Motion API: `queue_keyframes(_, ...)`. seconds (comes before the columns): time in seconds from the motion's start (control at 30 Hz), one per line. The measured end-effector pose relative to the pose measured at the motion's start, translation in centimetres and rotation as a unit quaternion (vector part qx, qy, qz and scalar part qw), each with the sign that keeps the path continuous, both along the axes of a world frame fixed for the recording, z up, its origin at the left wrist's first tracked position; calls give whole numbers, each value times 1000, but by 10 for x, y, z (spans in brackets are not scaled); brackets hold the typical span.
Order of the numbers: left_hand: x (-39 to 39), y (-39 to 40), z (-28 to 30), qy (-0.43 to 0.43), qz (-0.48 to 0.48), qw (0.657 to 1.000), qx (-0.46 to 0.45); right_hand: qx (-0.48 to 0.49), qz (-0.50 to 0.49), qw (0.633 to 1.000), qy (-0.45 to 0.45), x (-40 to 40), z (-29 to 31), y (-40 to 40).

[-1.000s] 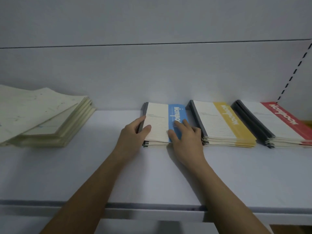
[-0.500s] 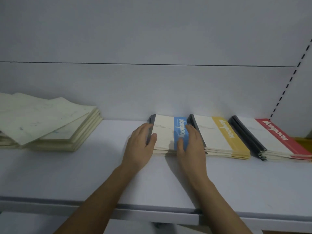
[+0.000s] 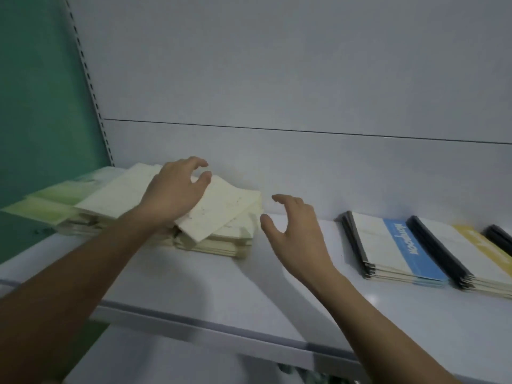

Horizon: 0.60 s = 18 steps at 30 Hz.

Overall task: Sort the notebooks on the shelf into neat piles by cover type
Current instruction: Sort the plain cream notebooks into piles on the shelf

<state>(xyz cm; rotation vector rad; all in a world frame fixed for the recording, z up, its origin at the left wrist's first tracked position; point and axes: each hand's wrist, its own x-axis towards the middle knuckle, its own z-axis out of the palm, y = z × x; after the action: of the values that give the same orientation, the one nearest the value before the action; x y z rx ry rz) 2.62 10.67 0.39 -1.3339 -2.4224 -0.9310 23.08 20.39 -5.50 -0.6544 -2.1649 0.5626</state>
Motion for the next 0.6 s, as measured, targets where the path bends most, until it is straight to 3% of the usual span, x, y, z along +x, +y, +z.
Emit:
queue_keyframes(0.17,-78,-47,1,-161,-13,987,24,27,62,975,-212,-106,21,-63)
queue_keyframes(0.3,-102,-52,-5,-235,-81,969,-7,13,-22,931,-363,-177,22,-70)
queue_keyframes(0.5,-102,-52,4,-372,-126,920,-10,51,-24,950,-307,-155,10,-70)
queue_keyframes(0.6,-97,-51,12,-438,-138,888,-2,-37,62,963,-260,-130,38,-58)
